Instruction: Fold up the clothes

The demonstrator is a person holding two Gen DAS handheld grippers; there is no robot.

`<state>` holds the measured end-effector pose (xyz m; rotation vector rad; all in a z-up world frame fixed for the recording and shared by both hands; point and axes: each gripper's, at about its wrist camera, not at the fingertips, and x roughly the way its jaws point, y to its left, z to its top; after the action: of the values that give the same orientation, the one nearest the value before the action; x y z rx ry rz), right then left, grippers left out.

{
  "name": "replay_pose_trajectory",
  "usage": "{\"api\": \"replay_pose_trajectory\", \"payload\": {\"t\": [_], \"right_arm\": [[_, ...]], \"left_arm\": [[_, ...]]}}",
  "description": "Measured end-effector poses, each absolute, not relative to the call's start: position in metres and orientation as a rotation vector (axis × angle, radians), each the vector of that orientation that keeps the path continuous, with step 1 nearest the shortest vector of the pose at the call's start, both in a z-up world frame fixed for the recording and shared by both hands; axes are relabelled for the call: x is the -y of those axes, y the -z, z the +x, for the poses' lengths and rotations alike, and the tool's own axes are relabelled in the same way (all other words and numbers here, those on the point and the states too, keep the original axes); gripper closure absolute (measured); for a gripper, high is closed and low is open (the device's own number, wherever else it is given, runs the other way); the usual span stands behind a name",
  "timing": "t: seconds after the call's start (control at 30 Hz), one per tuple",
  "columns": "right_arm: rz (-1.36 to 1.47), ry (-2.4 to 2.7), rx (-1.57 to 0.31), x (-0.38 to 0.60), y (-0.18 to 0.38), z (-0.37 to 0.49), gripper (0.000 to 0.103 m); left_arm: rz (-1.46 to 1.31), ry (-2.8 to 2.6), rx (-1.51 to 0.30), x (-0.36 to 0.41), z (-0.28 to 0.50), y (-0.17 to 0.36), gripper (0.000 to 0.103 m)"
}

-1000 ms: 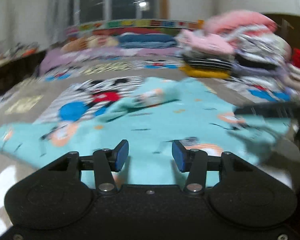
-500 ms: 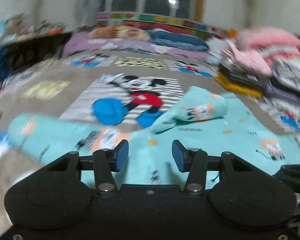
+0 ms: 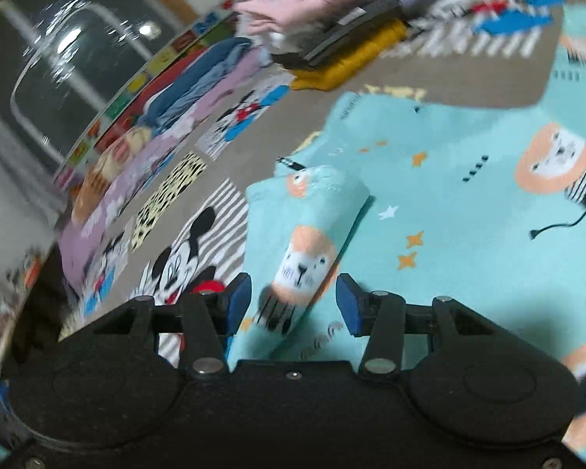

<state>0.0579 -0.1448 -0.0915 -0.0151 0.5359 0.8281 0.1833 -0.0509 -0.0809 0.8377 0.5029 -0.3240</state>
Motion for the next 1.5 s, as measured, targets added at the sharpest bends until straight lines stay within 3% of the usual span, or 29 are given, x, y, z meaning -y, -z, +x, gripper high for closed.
{"api": "replay_pose_trajectory", "payload": {"t": [0.03,0.07,0.17,0.43,0.7,0.83,0.9,1.2,1.23,1.4,1.5], "right_arm": [[-0.005,-0.832,-0.542,0.145,0.091,0.059,0.065],[0.003,-0.837,-0.547,0.146,0.092,0.06,0.064],[0.033,-0.85,-0.564,0.149,0.092,0.064,0.064],[0.111,-0.875,-0.595,0.159,0.095,0.064,0.064],[0.139,-0.884,-0.61,0.161,0.096,0.066,0.062],[0.126,-0.882,-0.602,0.159,0.093,0.067,0.062],[0.108,-0.881,-0.596,0.157,0.092,0.066,0.062],[0.033,-0.895,-0.575,0.15,0.088,0.061,0.06],[0.04,-0.898,-0.58,0.151,0.089,0.063,0.06],[0.033,-0.906,-0.602,0.149,0.093,0.064,0.059],[0.02,-0.907,-0.602,0.147,0.096,0.063,0.059]], "left_arm": [[0.856,0.328,-0.509,0.053,0.188,0.083,0.063],[0.875,0.332,-0.514,0.054,0.193,0.085,0.085],[0.748,0.329,-0.544,0.038,0.212,0.072,0.094],[0.149,0.285,-0.627,-0.063,0.267,0.035,0.095],[-0.176,0.137,-0.764,-0.131,0.304,0.061,0.094],[-0.335,0.126,-0.759,-0.155,0.302,0.062,0.073],[-0.386,0.158,-0.757,-0.158,0.3,0.059,0.073],[-0.357,0.251,-0.834,-0.133,0.333,0.063,0.074],[-0.364,0.271,-0.85,-0.13,0.339,0.067,0.1],[-0.23,0.25,-0.862,-0.126,0.354,0.067,0.1],[-0.184,0.219,-0.876,-0.125,0.357,0.073,0.092]]}}
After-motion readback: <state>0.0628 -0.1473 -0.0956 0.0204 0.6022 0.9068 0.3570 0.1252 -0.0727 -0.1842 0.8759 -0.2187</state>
